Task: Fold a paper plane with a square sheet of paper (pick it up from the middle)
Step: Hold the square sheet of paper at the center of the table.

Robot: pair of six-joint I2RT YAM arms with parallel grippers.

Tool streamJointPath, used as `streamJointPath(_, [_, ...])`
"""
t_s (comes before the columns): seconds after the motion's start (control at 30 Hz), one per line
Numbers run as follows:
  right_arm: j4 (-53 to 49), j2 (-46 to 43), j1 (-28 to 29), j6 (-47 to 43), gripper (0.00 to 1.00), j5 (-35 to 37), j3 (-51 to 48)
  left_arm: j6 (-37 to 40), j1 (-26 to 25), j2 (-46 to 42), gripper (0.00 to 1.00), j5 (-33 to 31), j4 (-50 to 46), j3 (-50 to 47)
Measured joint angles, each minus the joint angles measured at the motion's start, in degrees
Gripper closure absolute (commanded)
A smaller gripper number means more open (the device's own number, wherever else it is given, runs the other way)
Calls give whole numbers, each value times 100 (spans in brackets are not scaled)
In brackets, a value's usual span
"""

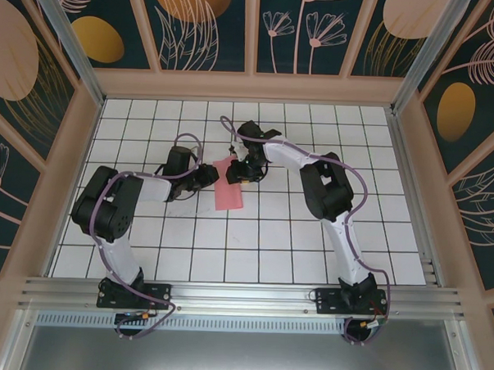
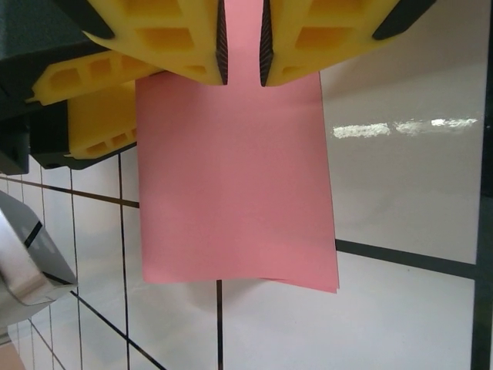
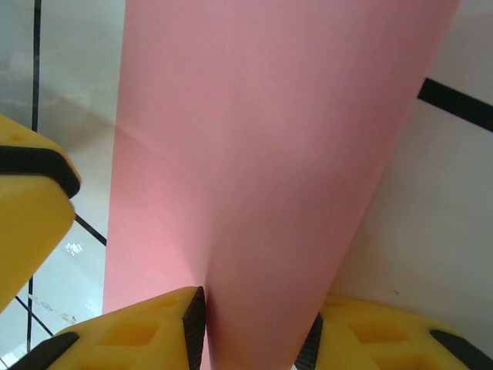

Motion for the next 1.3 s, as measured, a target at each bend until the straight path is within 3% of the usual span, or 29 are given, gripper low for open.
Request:
streamJointPath(0.7, [-20, -2, 0, 4, 58, 0, 15, 0, 0, 400, 87, 79, -682, 487])
streamJointPath(0.87, [44, -94, 13, 129, 52, -17, -33, 2, -2, 407, 88, -20, -848, 557])
streamJointPath(1.0, [291, -280, -4, 481, 41, 0, -256, 2, -9, 415, 87, -39, -887, 581])
streamJointPath(1.3, [769, -935, -529, 1097, 40, 485, -1132, 31, -9, 428, 88, -37, -962, 629])
